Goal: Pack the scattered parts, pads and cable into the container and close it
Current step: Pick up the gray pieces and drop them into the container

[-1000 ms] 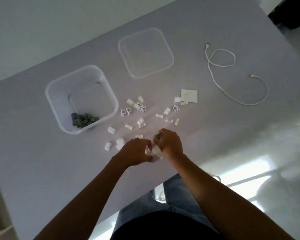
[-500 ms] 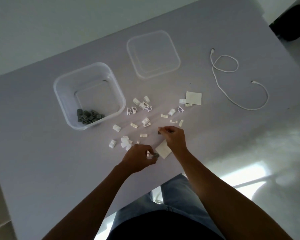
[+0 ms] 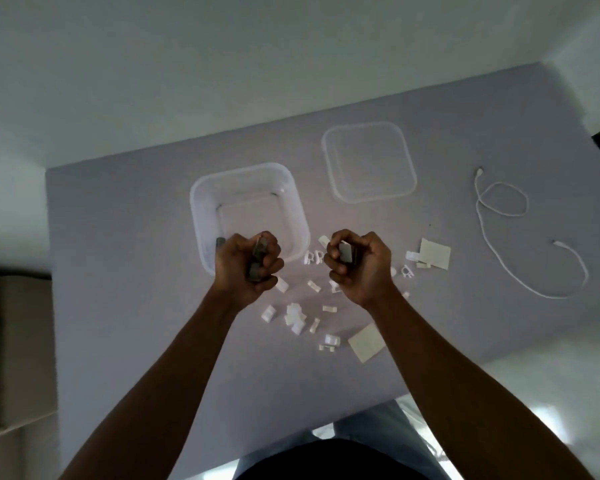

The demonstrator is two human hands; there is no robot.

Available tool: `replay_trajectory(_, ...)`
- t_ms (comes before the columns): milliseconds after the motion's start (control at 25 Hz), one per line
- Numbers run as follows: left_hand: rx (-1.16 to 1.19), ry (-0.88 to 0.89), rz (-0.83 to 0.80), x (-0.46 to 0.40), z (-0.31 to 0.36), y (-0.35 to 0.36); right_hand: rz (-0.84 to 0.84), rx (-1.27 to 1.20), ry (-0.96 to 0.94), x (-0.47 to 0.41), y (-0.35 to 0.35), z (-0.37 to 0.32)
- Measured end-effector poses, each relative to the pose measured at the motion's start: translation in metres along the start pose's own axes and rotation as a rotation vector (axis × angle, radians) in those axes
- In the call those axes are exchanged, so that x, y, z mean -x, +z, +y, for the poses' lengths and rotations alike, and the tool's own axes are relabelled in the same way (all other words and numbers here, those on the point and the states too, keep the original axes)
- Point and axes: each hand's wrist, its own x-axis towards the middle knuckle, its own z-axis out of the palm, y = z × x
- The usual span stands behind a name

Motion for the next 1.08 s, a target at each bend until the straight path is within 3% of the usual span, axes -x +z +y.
replay_trajectory(160,-0.195,0.016,0.345,-0.018,0.032,-0.019,0.121,0.151,0.033,-0.040,0.035,-0.001)
replay_trajectory(280,-0.854,0.073,0.604,-0.041,0.037,-0.049,0.229,0.259,0.087,-0.069,0.055,0.009)
replay_trajectory(400,-1.518,0.054,0.536,-0.059,0.035,-0.071,0.325,0.385,0.161,-0.095,0.068,0.023)
replay_trajectory(520,-1.799,-0.067,0.382,-0.064,0.033,-0.076,0.407,0.481,0.237,-0.120,0.076,0.040)
replay_trajectory(680,-1.913,0.017,0.281,-0.057,0.032,-0.084,0.451,0.574,0.258,-0.144,0.078,0.057)
replay_trajectory(880,-1.747,0.117,0.290,-0.035,0.043,-0.087,0.372,0.921,0.282,-0.158,0.083,0.072)
replay_trajectory(960,-1.700,0.343,0.397,-0.026,0.047,-0.086,0.289,1.090,0.258,-0.158,0.086,0.079)
replay_trajectory(1080,-1.546,0.750,0.744,-0.021,0.042,-0.092,0.131,1.312,0.165,-0.152,0.093,0.086)
